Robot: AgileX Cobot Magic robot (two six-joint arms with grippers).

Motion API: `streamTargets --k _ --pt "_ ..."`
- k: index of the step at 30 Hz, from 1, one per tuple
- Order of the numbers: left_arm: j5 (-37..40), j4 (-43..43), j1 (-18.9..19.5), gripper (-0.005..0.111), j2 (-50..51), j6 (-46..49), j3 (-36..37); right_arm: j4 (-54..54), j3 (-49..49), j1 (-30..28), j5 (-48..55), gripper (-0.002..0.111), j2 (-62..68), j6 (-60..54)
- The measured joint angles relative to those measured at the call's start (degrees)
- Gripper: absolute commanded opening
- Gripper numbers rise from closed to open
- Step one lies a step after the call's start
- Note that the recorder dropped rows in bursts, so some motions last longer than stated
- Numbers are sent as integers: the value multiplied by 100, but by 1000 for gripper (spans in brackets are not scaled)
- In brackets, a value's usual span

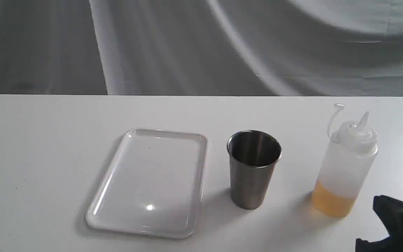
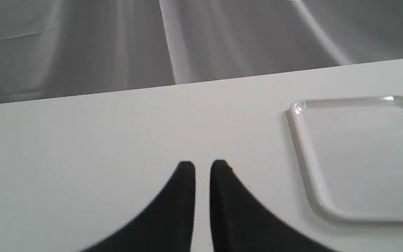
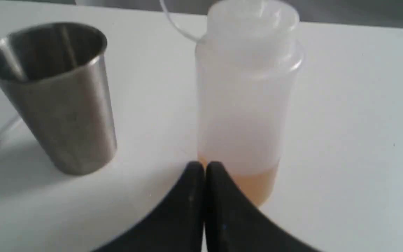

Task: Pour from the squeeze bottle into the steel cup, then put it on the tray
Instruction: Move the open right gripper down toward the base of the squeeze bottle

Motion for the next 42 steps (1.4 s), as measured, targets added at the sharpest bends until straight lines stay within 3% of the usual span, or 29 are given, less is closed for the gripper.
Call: streamTargets --k 14,39,42 --pt "0 0 0 8 0 0 0 -606 34 0 -290 0 377 963" --pt "0 0 0 8 0 0 0 -631 420 0 -734 0 377 1270" --pt "0 0 0 8 0 0 0 -611 420 0 -707 7 377 1312"
